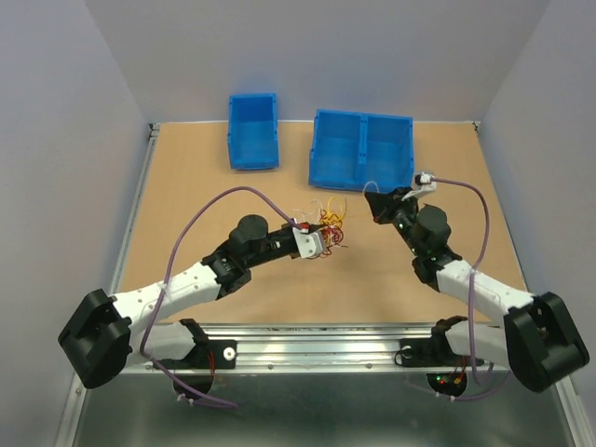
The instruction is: Untangle the cables
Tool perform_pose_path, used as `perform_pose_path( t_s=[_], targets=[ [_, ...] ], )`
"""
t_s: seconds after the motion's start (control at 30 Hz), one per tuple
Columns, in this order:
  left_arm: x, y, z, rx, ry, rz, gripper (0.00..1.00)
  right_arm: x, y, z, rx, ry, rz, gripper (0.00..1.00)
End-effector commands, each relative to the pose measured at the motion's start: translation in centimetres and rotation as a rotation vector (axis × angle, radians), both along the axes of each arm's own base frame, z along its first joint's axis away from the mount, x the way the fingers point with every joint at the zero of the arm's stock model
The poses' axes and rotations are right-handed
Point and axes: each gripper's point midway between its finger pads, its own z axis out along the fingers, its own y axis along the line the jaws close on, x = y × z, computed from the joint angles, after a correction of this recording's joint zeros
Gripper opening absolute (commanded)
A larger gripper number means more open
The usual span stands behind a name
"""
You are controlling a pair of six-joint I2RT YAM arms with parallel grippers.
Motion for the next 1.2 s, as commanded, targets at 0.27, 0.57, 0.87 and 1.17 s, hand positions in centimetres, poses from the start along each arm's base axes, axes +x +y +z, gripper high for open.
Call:
perform_pose_path(
  t_s=[0.27, 0.57, 0.87, 1.17],
  targets=[
    [10.6, 11.2, 10.1, -0.544, 0.007, 0.634, 0.13, -7.7, -17.3, 4.7, 0.133, -0.122, -0.752, 0.01],
    [15.7, 17.7, 10.1, -0.687, 0.120, 0.850, 0.13, -14.0, -22.7, 6.5, 0.222, -0.154, -0.924, 0.01],
    [15.3, 26.4, 13.2, -0.933, 0.063, 1.109, 0.13, -14.5, -23.2, 6.6, 0.255, -0.164, -0.946, 0.01],
    [9.3, 13.3, 12.4, -0.597, 0.063, 0.356, 0.17, -12.9, -19.0, 8.5, 0.147, -0.200, -0.713, 0.01]
  ],
)
